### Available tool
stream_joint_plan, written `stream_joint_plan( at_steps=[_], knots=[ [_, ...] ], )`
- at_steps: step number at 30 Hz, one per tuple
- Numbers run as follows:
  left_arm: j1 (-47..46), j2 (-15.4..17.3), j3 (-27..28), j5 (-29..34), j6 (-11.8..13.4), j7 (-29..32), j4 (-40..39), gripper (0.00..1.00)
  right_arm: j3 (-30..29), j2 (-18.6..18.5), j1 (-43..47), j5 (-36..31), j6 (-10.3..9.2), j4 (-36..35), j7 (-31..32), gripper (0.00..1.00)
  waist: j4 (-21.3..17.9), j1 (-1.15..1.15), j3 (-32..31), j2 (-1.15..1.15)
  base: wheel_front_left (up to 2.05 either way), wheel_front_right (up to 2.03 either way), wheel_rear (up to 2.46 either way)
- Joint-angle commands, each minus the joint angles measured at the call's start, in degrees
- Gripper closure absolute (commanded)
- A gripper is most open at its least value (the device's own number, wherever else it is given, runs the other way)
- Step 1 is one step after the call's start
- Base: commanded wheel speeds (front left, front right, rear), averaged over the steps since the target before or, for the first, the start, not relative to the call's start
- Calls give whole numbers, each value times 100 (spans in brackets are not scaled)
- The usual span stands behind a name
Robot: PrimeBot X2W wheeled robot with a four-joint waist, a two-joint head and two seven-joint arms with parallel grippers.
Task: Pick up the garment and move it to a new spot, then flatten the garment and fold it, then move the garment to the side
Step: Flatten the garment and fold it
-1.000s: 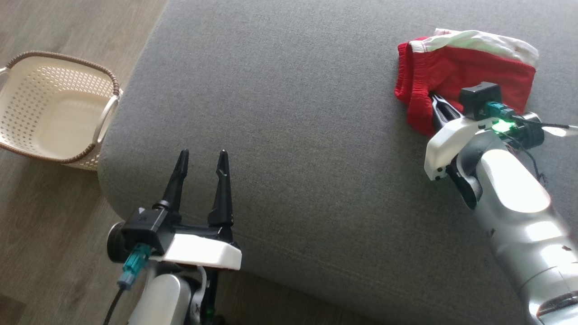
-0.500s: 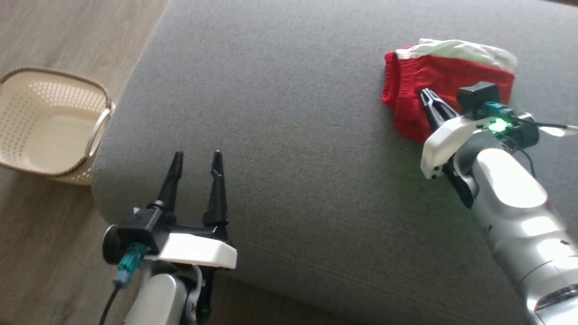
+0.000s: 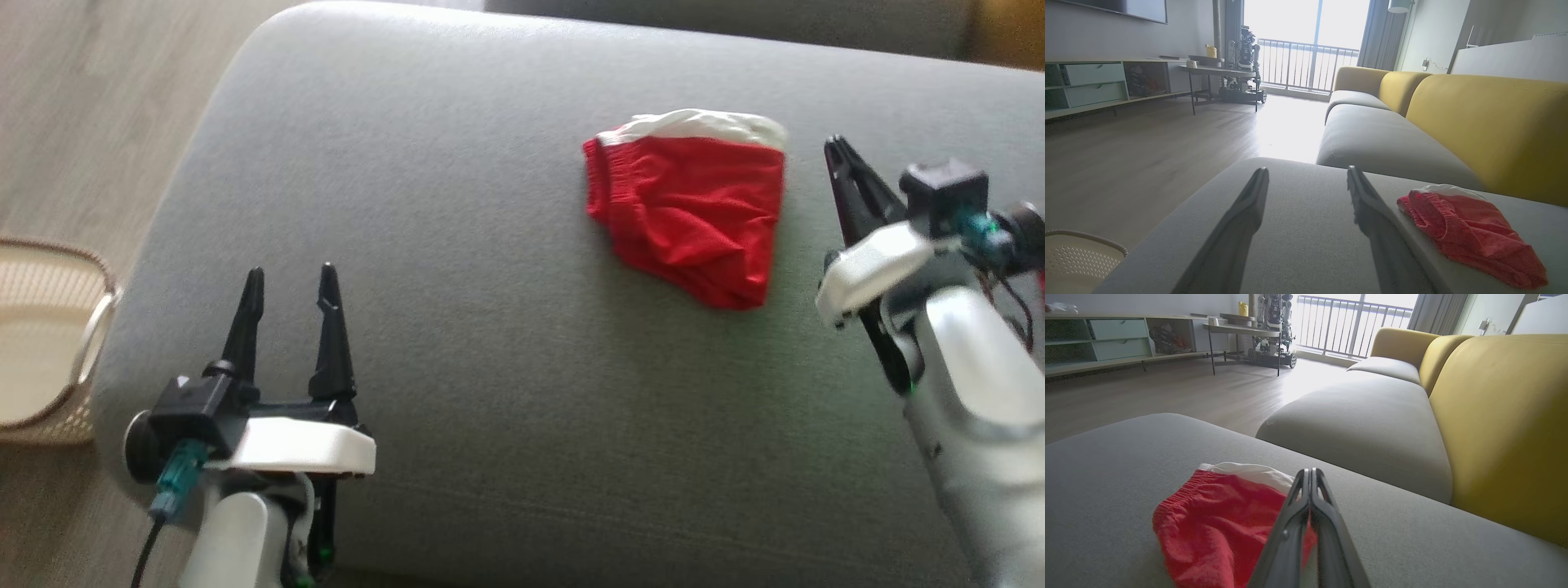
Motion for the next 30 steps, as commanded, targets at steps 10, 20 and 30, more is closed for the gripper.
stream_joint_plan(
  at_steps=[10, 20, 30],
  knots=[
    [23, 15, 532, 83, -69, -28, -182, 0, -1055, 511, 1469, -1069, -2, -1734, -58, 100, -509, 0, -338, 0, 0, 0, 0],
    [205, 15, 593, 107, -121, -28, -48, 0, -1745, 1103, 2708, -1364, -2, -2722, 52, 100, -678, 0, -484, 0, 0, 0, 0],
    [376, 15, 492, 165, -183, -28, 73, 0, -1742, 1145, 3026, -1271, -2, -2819, 23, 0, -794, 0, -522, 0, 0, 0, 0]
  ],
)
